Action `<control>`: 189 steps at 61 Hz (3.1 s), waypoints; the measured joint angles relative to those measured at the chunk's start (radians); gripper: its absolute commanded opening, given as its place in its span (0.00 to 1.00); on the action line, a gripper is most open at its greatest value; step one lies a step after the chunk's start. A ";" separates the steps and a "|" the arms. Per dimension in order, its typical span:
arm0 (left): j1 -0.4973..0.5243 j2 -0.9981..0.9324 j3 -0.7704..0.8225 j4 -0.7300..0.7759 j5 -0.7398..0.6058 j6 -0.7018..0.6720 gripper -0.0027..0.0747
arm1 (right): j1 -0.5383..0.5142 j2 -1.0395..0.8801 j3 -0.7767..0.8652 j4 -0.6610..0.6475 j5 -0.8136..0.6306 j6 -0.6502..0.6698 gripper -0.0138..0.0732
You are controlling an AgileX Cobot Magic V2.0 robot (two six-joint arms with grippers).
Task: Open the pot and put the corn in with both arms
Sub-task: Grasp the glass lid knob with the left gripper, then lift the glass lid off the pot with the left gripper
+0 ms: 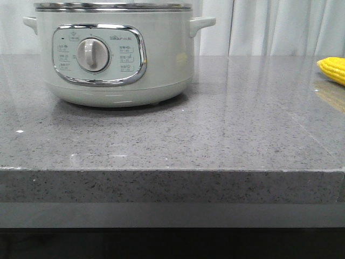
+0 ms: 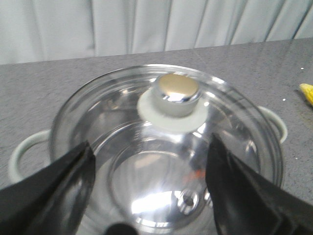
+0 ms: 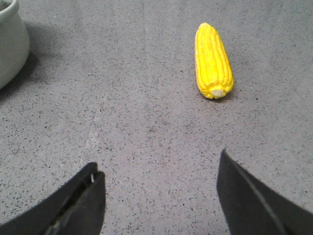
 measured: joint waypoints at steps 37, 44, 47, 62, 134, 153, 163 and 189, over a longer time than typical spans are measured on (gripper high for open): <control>-0.039 0.397 -0.386 -0.006 -0.006 0.002 0.66 | 0.000 0.000 0.000 0.000 0.000 0.000 0.74; -0.039 0.432 -0.397 -0.008 -0.008 0.002 0.66 | 0.000 0.000 0.000 0.000 0.000 0.000 0.74; -0.039 0.440 -0.399 -0.008 -0.008 0.002 0.66 | 0.000 0.000 0.000 0.000 0.000 0.000 0.74; -0.039 0.468 -0.404 -0.012 -0.008 0.002 0.63 | 0.000 0.000 0.000 0.000 0.000 0.000 0.74; -0.039 0.129 -0.493 0.044 0.307 0.002 0.32 | 0.000 0.000 0.000 0.000 0.021 0.000 0.74; -0.039 -0.191 -0.168 0.050 0.331 0.022 0.32 | 0.000 0.000 0.000 0.000 0.039 0.000 0.74; -0.039 -0.355 0.019 0.050 0.333 0.024 0.32 | 0.000 0.000 0.000 0.000 0.046 0.000 0.74; -0.039 -0.558 0.236 0.044 0.341 0.026 0.32 | -0.019 0.130 -0.117 0.000 0.138 0.000 0.74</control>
